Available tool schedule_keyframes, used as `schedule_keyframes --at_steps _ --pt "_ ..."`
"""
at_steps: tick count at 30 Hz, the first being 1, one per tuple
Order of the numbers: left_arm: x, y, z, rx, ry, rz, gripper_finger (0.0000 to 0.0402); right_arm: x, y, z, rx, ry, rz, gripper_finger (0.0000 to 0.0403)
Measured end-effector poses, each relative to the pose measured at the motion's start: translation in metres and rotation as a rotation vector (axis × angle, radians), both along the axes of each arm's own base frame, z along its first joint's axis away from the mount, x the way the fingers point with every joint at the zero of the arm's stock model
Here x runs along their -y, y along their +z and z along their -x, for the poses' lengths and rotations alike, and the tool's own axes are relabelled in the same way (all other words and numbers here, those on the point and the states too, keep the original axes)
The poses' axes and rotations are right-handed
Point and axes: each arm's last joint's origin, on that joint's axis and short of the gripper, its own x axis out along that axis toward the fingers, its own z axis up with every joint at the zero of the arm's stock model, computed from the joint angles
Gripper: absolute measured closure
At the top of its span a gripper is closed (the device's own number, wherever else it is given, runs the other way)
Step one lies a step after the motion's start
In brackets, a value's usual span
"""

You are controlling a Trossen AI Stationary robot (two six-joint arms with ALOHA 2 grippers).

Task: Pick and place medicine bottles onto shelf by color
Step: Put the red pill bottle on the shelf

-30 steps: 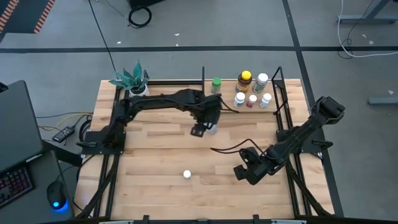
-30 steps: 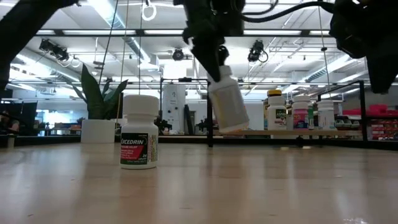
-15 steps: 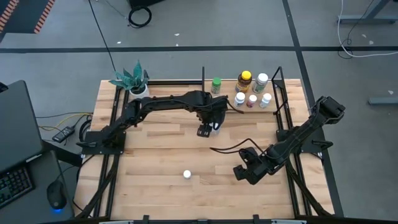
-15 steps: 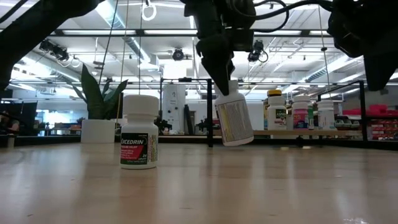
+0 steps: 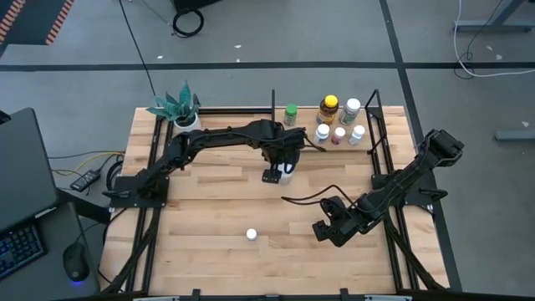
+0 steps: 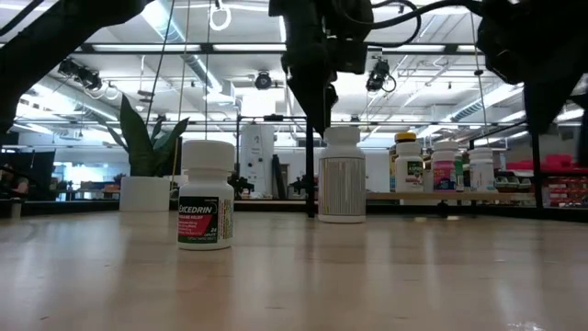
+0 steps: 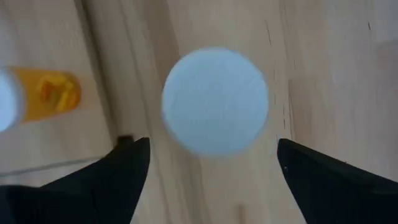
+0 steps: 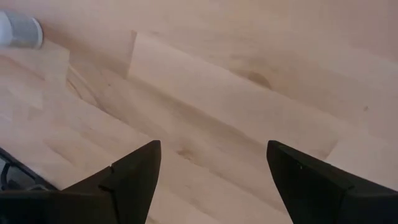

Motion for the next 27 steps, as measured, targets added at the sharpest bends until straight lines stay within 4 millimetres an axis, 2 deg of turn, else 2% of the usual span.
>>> schedule_keyframes --at_steps 6,11,15,21,27 --pt "-0.008 0.03 0.013 -0.027 0.054 0.01 0.0033 0.017 0.0 -0.011 0.0 0.021 0.037 0.0104" --pt "-0.019 0.057 0.029 0.01 0.128 0.038 0.0042 0.04 0.007 -0.019 -0.012 0.135 0.033 0.0109" --pt "-0.029 0.076 0.043 0.058 0.207 0.066 0.0046 0.061 0.02 -0.02 0.023 0.184 0.045 0.0119" --pt "-0.036 0.094 0.066 0.073 0.267 0.112 0.0047 0.094 0.039 -0.024 0.059 0.279 0.074 0.0134" --pt "-0.032 0.1 0.094 0.045 0.311 0.125 0.0047 0.122 0.069 -0.05 -0.001 0.424 0.192 0.0139"
